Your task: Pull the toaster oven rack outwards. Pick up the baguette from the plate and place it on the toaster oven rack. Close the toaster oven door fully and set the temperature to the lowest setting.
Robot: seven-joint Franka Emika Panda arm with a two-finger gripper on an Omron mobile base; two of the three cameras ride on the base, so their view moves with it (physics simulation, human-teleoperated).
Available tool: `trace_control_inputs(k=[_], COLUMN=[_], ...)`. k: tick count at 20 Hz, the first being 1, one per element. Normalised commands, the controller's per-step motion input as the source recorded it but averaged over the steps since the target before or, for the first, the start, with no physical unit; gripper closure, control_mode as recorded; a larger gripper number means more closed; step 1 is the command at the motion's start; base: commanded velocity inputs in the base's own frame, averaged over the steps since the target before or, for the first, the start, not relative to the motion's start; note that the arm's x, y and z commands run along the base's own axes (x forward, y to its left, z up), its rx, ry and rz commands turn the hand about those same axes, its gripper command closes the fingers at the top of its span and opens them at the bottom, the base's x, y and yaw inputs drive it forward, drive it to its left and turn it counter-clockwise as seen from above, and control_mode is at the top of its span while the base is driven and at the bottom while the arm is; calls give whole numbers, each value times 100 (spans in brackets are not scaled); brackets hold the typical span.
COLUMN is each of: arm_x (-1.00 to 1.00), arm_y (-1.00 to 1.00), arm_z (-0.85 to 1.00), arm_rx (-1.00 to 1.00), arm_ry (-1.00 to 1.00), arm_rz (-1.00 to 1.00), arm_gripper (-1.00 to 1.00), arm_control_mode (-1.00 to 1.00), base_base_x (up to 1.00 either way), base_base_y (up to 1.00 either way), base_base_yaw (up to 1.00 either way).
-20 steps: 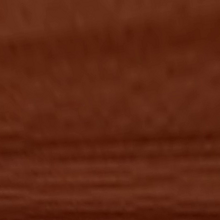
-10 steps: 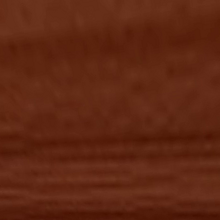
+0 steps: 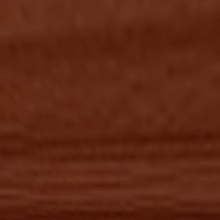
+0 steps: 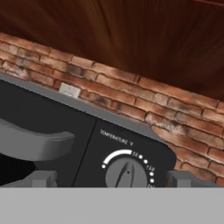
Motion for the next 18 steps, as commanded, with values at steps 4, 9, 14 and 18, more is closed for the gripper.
trace_control_inputs(k=[4, 9, 14, 18], arm_x=[18, 3, 1, 6], arm_y=[0, 0, 0, 0], arm_z=[-3, -11, -20, -11], arm_rx=[0, -1, -1, 0], arm_ry=[2, 0, 0, 0], arm_rz=[-1, -1, -1, -1], arm_gripper=[-100, -100, -100, -100], arm_control_mode=[-100, -100, -100, -100], base_base_x=[0, 0, 0, 0], base_base_y=[0, 0, 0, 0], base_base_yaw=[0, 0, 0, 0])
